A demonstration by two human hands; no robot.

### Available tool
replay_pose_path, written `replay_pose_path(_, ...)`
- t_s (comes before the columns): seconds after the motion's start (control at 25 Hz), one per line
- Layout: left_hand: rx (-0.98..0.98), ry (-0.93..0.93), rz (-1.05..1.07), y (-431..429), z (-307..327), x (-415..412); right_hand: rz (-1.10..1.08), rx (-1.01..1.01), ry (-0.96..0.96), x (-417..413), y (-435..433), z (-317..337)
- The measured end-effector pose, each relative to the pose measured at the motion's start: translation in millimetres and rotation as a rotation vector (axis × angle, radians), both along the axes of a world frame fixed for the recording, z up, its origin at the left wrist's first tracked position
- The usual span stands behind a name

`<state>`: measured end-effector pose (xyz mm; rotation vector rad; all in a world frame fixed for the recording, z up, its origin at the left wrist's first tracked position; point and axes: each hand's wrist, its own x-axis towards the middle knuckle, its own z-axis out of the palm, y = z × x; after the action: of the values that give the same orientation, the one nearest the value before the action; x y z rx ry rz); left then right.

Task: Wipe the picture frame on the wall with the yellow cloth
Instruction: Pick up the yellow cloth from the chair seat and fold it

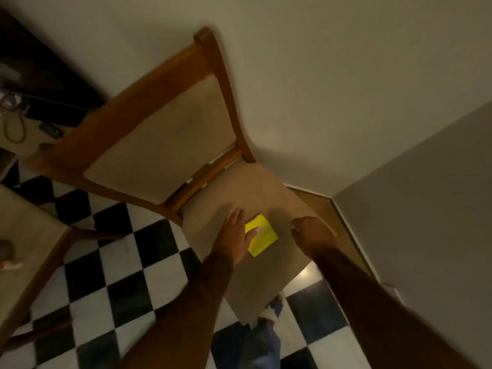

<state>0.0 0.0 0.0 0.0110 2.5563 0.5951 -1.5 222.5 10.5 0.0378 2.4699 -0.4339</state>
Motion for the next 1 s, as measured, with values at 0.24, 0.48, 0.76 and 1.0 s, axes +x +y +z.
replay_pose_path(0.24, -0.051, -0.143, 0.102, -4.4, -89.8, -2.4, -0.190, -0.159, -0.193, 8.7, -40.7, -93.5)
replay_pose_path(0.48, -0.051, -0.034, 0.236, 8.7, -120.3, 8.9, -0.500, -0.306, -0.051, 4.0, -66.7, -127.4)
replay_pose_path(0.76, 0.405, -0.340, 0.540, -4.6, -77.6, -15.6, -0.625, -0.386, -0.235, -3.3, -32.5, -90.1)
replay_pose_path(1.0, 0.790, -0.354, 0.608, 39.4, 44.8, -15.5, -0.844, -0.653, -0.065, -4.6, 30.0, 46.8)
